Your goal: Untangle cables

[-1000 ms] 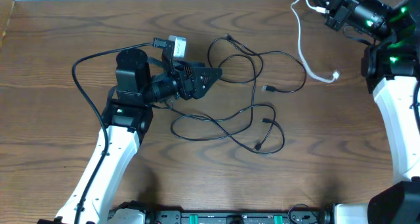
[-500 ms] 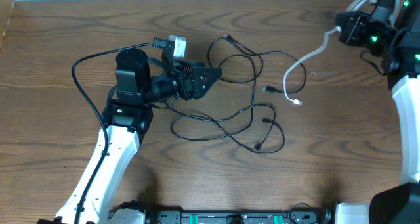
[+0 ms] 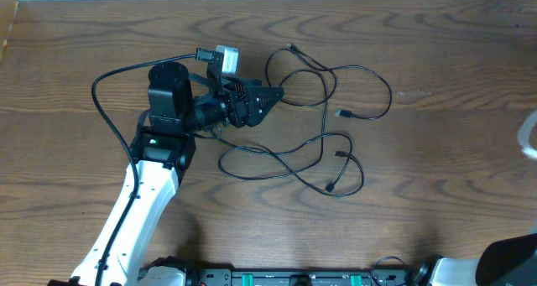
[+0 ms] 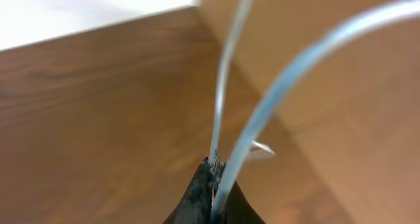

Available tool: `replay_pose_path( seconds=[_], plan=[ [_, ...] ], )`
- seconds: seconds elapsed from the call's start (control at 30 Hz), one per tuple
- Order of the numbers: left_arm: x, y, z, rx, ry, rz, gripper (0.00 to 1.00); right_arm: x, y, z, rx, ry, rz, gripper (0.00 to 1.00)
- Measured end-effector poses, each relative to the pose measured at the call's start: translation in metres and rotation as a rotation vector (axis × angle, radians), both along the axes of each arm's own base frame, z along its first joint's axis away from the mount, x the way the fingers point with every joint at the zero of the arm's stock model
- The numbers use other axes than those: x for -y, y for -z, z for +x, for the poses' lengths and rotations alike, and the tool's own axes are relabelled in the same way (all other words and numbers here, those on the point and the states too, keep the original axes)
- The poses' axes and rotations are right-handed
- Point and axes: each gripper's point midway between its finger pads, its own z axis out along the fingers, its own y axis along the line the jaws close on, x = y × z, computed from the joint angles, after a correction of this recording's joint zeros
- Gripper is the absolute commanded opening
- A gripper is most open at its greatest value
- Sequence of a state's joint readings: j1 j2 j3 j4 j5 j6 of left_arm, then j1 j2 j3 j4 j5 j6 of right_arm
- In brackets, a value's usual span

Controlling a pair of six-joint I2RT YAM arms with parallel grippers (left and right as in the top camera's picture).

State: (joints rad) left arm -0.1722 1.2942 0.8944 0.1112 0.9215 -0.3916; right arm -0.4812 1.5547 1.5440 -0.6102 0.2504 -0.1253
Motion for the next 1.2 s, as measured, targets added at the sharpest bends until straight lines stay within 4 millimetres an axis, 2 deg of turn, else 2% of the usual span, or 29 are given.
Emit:
replay_pose_path(
  seconds=[0.13, 0.3, 0.43, 0.7, 0.83, 0.93, 1.0, 1.03, 1.07, 1.17, 1.2],
  plan=[
    [0.000, 0.000, 0.000, 0.000, -0.003, 0.001, 0.84, 0.045, 0.001, -0.033, -0.007, 0.111, 0.002, 0.01],
    [0.000, 0.000, 0.000, 0.000, -0.003, 0.001, 0.84, 0.072, 0.010, -0.058, -0.010, 0.183, 0.042, 0.01],
    [0.000, 0.000, 0.000, 0.000, -0.003, 0.001, 0.84, 0.076, 0.035, -0.061, -0.052, 0.190, 0.113, 0.01],
    [0.000, 0.002, 0.000, -0.008, -0.003, 0.003, 0.84, 0.074, 0.088, -0.052, -0.129, 0.187, 0.242, 0.01],
    [-0.001, 0.005, -0.001, -0.025, -0.003, 0.006, 0.84, 0.072, 0.114, -0.055, -0.189, 0.204, 0.299, 0.01],
    [-0.001, 0.005, -0.001, -0.025, -0.003, 0.006, 0.84, 0.070, 0.127, -0.058, -0.218, 0.217, 0.330, 0.01],
    [-0.001, 0.005, -0.001, -0.025, -0.003, 0.006, 0.84, 0.069, 0.128, -0.058, -0.220, 0.221, 0.336, 0.03],
    [-0.001, 0.005, -0.001, -0.025, -0.003, 0.006, 0.84, 0.069, 0.128, -0.058, -0.218, 0.224, 0.338, 0.13],
    [-0.001, 0.005, -0.001, -0.025, -0.003, 0.006, 0.84, 0.069, 0.128, -0.058, -0.216, 0.228, 0.340, 0.44],
    [-0.001, 0.005, -0.001, -0.025, -0.003, 0.006, 0.84, 0.068, 0.129, -0.060, -0.217, 0.238, 0.349, 0.77],
    [-0.001, 0.005, -0.001, -0.025, -0.003, 0.006, 0.84, 0.068, 0.129, -0.060, -0.217, 0.239, 0.350, 0.83]
  ],
)
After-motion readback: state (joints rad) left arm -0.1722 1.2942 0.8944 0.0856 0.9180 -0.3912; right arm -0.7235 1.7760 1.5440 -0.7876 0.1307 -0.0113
